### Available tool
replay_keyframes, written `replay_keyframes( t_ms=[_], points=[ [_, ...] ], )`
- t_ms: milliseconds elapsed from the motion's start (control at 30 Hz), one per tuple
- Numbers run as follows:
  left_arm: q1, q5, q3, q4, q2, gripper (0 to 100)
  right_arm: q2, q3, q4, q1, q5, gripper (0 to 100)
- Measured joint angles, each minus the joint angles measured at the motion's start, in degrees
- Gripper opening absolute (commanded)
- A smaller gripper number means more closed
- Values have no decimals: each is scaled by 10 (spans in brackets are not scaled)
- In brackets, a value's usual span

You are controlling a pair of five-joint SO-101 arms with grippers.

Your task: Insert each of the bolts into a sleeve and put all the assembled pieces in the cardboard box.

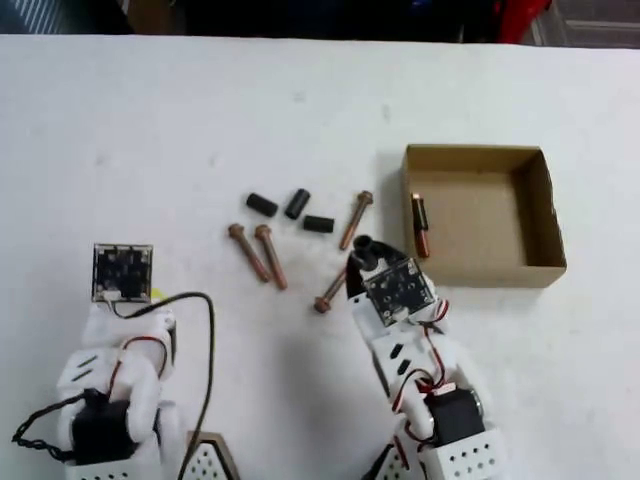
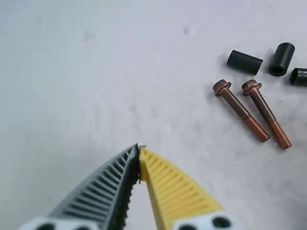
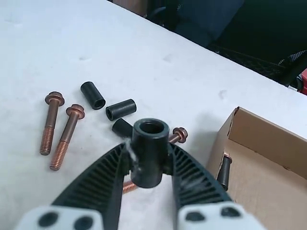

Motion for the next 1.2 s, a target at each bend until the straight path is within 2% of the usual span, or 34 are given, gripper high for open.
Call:
replay_keyframes(
  t_ms=[267, 533, 733, 967, 1200],
  points=[
    [8, 42, -143, 0, 203, 23, 0, 0, 0, 0, 0, 16],
    [91, 135, -265, 0, 438, 24, 0, 4, -1, 0, 0, 16],
    [120, 188, -359, 0, 612, 24, 2, 44, -51, -1, 0, 16],
    [130, 290, -488, 0, 843, 24, 1, 54, -75, 0, 0, 16],
    [188, 383, -582, 0, 1015, 24, 1, 54, -75, 0, 0, 16]
  ],
)
